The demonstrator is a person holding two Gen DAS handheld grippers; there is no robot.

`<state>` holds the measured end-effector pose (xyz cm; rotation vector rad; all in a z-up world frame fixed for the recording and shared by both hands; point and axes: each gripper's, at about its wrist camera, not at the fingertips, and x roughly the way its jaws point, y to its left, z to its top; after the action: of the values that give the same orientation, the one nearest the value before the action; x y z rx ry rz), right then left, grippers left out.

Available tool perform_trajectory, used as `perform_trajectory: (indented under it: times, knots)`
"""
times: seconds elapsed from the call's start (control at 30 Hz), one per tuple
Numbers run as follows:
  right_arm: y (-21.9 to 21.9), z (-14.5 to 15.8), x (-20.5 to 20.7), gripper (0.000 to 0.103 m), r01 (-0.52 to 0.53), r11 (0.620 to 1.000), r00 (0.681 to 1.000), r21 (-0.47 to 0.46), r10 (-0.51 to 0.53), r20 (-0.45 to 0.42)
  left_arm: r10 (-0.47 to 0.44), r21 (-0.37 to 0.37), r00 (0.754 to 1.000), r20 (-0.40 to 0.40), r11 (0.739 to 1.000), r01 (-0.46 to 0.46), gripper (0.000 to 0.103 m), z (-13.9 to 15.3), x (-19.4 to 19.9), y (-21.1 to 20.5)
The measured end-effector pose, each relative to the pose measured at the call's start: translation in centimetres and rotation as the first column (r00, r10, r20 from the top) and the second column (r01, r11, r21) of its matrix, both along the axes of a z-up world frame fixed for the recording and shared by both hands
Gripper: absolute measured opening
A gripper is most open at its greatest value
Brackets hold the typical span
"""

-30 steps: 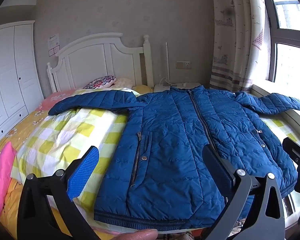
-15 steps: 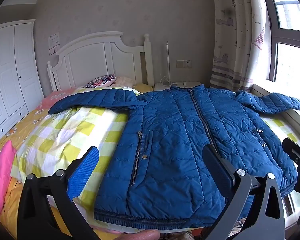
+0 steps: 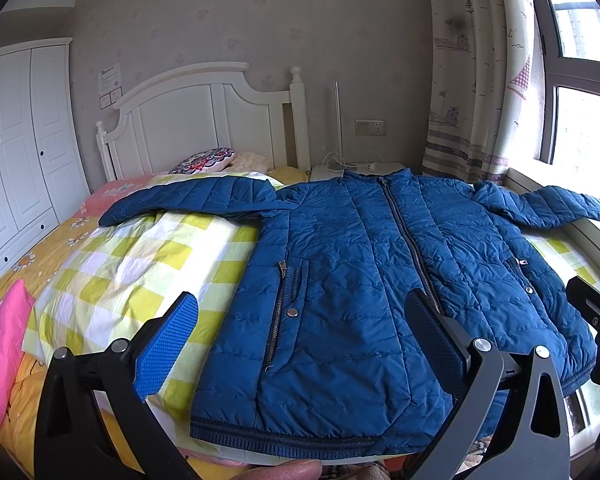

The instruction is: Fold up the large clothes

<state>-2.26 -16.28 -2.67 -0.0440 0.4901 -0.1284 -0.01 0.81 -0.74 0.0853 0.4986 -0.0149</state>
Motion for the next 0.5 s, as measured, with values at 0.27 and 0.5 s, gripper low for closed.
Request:
perform_trajectory:
  times: [0.27,0.5]
  knots:
    - [0.23,-0.24,-0.05,0.101,-0.007,1.0,1.0,0.001,0.007,-0.003,0.005,0.001,1.0,0.0,1.0,-0.005,0.099,-0.02,-0.05,0.3]
    - [0.3,-0.4,-0.04,0.101,-0.009,1.0,1.0,0.006,0.009,-0.005,0.005,0.001,1.0,0.0,1.0,-0.005,0.099,0.02,-0.06,0.36]
